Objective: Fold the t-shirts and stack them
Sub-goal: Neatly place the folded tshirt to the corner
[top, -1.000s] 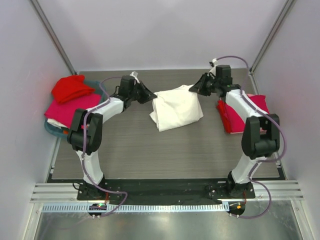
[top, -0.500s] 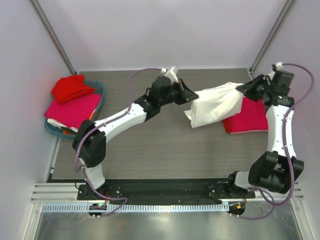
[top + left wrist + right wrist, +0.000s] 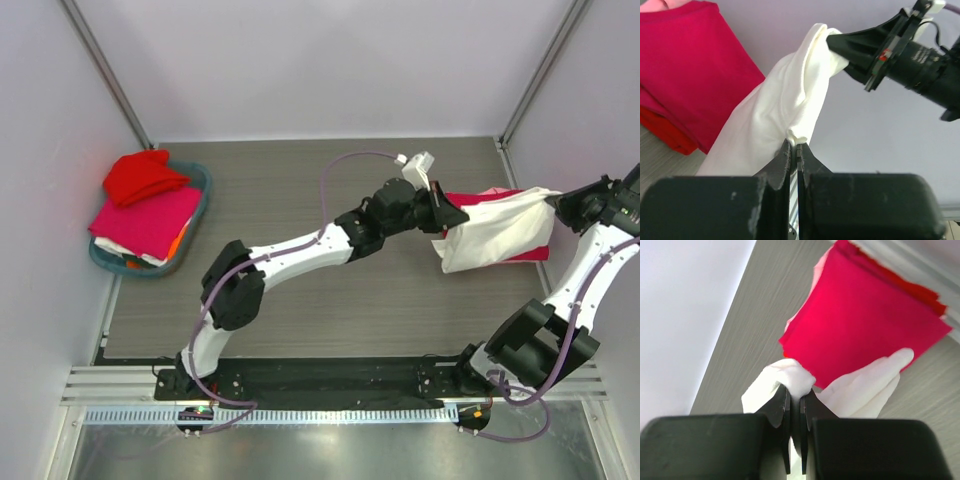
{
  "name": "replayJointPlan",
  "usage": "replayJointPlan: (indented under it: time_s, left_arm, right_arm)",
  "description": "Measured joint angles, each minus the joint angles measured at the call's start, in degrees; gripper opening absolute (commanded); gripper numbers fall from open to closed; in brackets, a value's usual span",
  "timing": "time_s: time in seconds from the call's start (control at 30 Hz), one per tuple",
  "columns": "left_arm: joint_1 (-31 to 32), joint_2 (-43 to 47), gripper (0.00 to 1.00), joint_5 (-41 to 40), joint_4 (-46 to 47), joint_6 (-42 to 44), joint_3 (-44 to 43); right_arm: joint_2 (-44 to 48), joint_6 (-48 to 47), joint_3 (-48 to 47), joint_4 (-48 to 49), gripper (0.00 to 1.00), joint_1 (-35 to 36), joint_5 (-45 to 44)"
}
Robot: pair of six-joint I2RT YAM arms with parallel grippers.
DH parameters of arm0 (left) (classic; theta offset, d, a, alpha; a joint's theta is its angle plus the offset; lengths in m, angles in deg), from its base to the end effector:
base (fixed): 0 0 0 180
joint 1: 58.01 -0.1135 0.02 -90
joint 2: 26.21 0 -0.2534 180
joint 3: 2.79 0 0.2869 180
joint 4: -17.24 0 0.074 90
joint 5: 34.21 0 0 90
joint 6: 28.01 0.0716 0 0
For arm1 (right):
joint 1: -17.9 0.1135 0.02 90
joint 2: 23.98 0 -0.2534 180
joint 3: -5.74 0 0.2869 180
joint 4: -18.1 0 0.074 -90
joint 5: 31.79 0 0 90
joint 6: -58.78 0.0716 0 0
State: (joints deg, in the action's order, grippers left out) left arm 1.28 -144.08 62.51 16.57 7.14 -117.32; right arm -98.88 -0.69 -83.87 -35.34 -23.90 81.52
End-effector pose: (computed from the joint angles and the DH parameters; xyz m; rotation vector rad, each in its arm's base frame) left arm 0.2837 -0.4940 0.3106 0.1781 1.9005 -1.5523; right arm 0.2727 -0.2058 0.3436 1.1191 1.8990 0.3469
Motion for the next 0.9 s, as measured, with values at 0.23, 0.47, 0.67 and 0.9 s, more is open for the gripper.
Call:
replayJointPlan:
  time_s: [0.23, 0.47, 0.67, 0.9]
  left_arm:
    - [2.4, -9.6, 0.0, -1.2, 1.6, -0.1, -8.1]
    - [2.5, -15.5, 0.0, -1.2, 4.3, -0.1, -14.3]
    - [2.1, -17.9, 0.0, -2.1, 4.7, 0.2, -17.0]
    - [1.0, -20.2, 0.0, -2.5, 5.7, 0.0, -21.0]
  right_arm:
    - [-4.5, -0.5, -4.2, -2.5, 0.01, -4.8, -3.9]
    - [-8.8, -0.4, -8.5, -4.2, 0.01, -5.3, -6.3]
    - [-10.2, -0.4, -9.1, -3.3, 0.01, -5.3, -6.8]
    - [-11.8, 0.1, -10.2, -2.9, 0.01, -5.2, -6.7]
